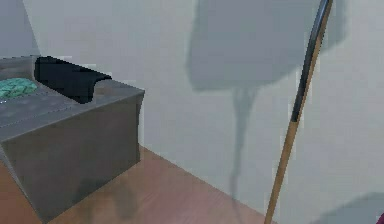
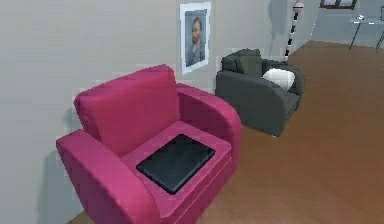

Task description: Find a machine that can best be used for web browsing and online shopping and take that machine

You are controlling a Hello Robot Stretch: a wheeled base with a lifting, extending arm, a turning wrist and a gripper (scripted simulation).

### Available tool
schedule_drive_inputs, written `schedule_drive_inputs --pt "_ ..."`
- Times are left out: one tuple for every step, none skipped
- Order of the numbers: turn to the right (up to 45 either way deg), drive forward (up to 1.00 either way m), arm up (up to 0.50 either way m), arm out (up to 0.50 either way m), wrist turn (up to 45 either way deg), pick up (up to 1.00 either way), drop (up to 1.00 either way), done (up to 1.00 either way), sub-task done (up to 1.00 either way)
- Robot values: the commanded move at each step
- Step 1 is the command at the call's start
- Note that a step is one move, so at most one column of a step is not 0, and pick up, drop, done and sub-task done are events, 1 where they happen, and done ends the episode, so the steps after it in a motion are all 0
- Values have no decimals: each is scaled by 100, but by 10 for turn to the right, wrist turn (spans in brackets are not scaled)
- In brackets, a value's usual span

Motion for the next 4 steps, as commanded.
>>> schedule_drive_inputs --pt "0 0 0 44 0 0 0 0 0" --pt "0 0 0 0 450 0 0 0 0" --pt "0 0 0 0 450 0 0 0 0" --pt "0 0 0 0 450 0 0 0 0"
